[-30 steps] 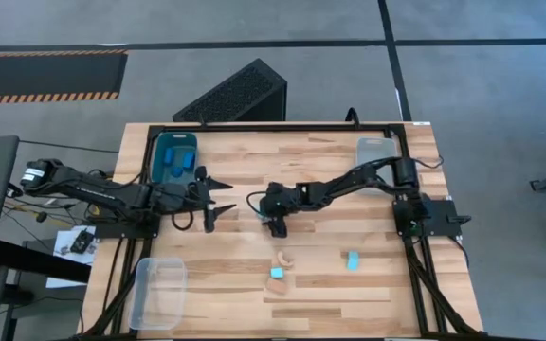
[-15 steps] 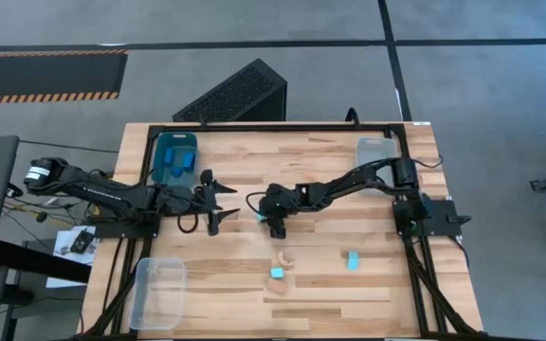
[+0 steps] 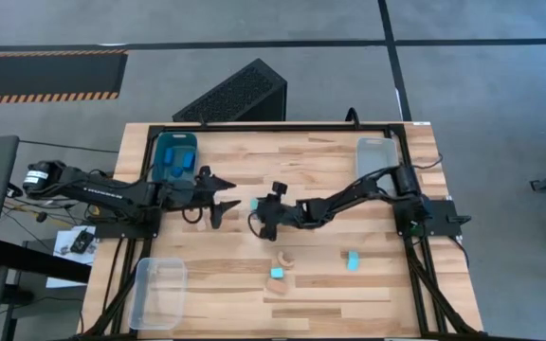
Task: Sort & place blocks by color
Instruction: Put the top light blue block into the transparent bin
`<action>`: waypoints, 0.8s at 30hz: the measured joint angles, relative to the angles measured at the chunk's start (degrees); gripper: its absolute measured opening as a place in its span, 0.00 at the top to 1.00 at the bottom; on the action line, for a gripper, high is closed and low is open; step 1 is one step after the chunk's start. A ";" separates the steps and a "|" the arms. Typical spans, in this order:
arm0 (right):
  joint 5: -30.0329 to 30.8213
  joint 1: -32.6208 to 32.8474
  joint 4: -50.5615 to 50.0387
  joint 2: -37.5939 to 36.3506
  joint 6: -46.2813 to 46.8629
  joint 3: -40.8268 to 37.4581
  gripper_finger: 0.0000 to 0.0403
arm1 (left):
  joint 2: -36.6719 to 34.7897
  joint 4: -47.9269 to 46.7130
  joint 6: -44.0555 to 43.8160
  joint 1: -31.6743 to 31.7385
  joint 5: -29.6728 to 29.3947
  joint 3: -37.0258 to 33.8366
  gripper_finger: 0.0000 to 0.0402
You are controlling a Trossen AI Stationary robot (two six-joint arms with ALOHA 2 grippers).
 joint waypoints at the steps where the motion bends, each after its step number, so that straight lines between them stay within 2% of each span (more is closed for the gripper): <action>1: 1.82 0.59 0.11 0.00 -1.10 0.07 0.61 | 0.00 -0.30 -0.87 0.61 0.70 0.00 0.38; 7: 13.54 3.98 0.34 0.00 -11.34 3.90 0.63 | 0.00 -0.48 -5.32 3.05 6.78 0.00 0.38; 10: 17.53 5.24 0.33 0.00 -16.36 6.90 0.62 | 0.00 -0.09 -6.69 3.21 9.45 0.00 0.38; 18: 23.59 6.80 0.43 -0.07 -22.41 12.00 0.62 | 0.00 0.38 -7.88 2.51 11.38 0.00 0.38; 24: 24.02 7.80 0.33 -0.07 -24.81 13.18 0.61 | 0.00 0.96 -6.16 2.47 9.15 0.00 0.38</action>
